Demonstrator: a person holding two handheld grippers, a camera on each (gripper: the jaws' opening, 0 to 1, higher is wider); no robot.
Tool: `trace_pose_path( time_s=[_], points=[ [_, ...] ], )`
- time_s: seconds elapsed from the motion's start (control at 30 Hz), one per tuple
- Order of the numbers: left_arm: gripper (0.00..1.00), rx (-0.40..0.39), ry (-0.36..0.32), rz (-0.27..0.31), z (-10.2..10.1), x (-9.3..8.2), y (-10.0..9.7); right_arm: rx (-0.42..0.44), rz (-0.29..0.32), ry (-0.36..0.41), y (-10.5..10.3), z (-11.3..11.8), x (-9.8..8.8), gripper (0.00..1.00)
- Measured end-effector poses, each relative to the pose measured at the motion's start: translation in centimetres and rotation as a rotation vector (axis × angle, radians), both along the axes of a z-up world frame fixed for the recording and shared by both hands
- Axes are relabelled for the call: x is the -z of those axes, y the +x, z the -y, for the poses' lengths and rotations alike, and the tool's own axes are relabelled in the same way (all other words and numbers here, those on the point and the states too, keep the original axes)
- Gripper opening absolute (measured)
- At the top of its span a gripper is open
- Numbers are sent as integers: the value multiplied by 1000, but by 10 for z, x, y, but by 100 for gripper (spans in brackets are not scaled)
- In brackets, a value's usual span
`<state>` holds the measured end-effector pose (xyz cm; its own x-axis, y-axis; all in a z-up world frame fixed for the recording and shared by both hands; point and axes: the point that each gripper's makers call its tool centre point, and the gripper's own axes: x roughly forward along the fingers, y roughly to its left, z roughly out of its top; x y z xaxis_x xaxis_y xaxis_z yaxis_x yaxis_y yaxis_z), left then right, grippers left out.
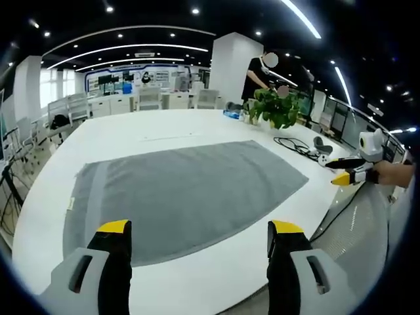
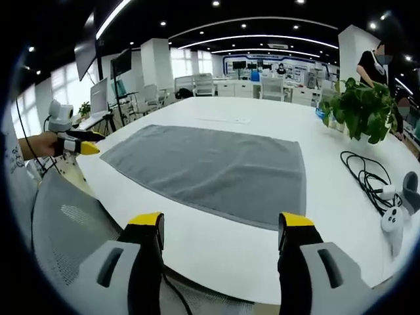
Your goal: Fold the towel on the table until its edges align and the towel forms a compact rectangular stack.
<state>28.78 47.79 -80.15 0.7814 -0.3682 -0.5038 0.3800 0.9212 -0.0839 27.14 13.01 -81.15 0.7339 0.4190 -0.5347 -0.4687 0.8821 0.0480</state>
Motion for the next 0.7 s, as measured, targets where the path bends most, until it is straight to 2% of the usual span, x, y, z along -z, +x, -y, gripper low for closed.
trace_pose_path(
  time_s=[0.37, 0.7],
  points=[
    [87, 9, 18, -2, 1, 0, -3, 8, -2, 15, 0, 1, -1, 70],
    [87, 8, 3, -1, 5, -2, -4, 13, -6, 16, 0, 1, 0, 69]
  ],
)
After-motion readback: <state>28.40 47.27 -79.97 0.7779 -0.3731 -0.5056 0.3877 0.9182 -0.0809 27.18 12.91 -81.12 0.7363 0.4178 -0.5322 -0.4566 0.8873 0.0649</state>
